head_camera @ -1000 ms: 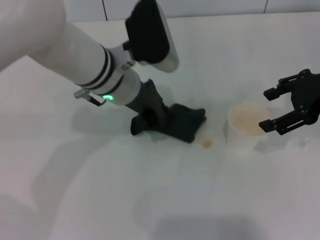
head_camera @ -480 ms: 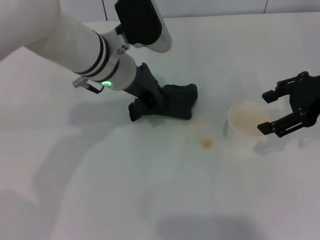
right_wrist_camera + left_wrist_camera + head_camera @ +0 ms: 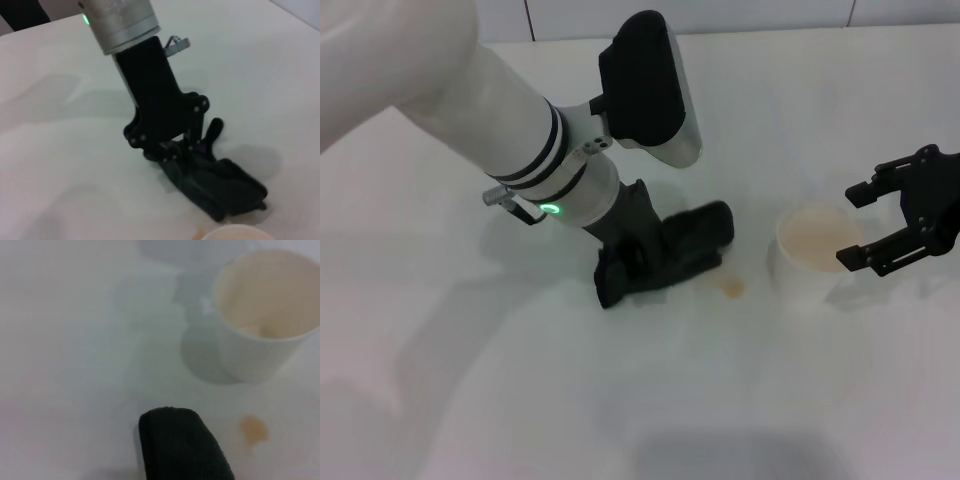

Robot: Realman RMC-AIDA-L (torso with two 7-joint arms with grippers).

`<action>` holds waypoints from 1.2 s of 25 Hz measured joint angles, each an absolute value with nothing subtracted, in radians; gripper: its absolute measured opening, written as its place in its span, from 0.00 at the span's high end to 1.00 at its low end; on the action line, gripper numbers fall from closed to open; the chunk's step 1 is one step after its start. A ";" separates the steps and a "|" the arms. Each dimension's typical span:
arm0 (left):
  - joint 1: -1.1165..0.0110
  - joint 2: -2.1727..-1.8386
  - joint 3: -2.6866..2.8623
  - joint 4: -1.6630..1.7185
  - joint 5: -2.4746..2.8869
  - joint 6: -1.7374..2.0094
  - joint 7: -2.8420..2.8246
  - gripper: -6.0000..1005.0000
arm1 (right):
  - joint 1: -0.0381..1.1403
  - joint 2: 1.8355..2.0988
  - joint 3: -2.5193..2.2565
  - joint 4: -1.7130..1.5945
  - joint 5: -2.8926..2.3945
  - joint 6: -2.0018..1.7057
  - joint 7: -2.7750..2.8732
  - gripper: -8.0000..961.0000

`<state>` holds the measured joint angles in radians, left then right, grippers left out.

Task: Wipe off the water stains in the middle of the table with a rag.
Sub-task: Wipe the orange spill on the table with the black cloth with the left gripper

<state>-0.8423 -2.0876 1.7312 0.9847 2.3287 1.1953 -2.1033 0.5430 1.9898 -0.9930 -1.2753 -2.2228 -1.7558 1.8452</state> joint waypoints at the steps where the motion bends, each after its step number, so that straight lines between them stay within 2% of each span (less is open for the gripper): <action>1: -0.834 -2.087 1.728 1.006 2.327 1.214 -2.103 0.94 | 0.543 1.990 -0.994 -1.275 -2.223 -1.756 1.845 0.12; 7: -0.795 -2.089 1.748 1.099 2.312 1.286 -2.092 0.94 | 0.546 1.989 -0.996 -1.276 -2.223 -1.751 1.845 0.12; 14: -0.800 -2.089 1.776 1.098 2.246 1.325 -2.060 0.94 | 0.545 1.995 -0.996 -1.276 -2.223 -1.750 1.845 0.12; 30: -0.842 -2.086 1.629 0.883 2.315 1.083 -2.077 0.94 | 0.551 2.007 -1.007 -1.272 -2.223 -1.752 1.842 0.12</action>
